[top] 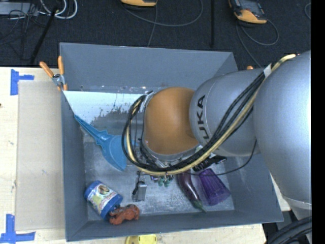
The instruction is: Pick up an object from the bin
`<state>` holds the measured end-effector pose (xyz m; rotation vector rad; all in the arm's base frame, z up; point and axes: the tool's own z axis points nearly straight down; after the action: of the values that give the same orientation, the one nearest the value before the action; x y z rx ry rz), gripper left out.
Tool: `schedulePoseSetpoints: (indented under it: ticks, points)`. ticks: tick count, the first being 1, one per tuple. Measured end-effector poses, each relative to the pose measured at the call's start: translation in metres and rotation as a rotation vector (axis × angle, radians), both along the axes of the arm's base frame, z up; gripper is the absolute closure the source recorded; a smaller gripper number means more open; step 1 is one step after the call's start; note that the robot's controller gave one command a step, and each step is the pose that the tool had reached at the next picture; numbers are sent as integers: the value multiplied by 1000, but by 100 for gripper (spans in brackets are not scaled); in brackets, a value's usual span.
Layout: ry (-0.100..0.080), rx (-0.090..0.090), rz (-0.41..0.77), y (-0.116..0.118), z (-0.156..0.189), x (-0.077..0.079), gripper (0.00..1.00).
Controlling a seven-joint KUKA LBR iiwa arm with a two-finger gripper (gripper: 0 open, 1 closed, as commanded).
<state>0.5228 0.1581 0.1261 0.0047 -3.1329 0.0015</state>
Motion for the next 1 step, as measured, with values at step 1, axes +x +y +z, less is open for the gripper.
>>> schedulePoseSetpoints:
  ticks: [1]
  points:
    - [-7,1,-4,-1,4,2,0]
